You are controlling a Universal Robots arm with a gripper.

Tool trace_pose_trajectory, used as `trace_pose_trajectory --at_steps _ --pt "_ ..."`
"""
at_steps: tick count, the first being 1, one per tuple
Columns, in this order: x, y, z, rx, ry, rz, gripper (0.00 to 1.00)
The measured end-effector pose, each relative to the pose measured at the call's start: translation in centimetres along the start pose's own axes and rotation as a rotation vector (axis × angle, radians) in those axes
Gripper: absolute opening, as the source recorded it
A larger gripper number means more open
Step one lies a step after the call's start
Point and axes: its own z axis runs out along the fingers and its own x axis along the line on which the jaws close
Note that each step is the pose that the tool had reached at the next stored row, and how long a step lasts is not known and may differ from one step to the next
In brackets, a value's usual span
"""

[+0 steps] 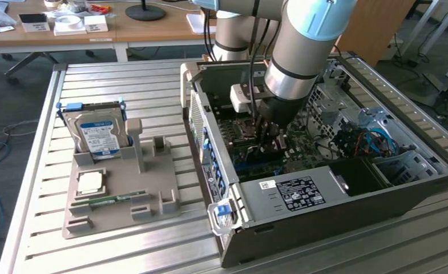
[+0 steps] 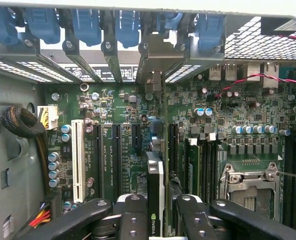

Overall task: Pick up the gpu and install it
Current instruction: 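Insert the gpu into the slot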

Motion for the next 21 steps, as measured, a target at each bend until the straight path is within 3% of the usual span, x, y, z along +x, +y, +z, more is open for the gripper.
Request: trace_pose_trajectory --at_steps 21 --pt "0.04 0.09 0.18 0.0005 -0.0002 0.005 0.27"
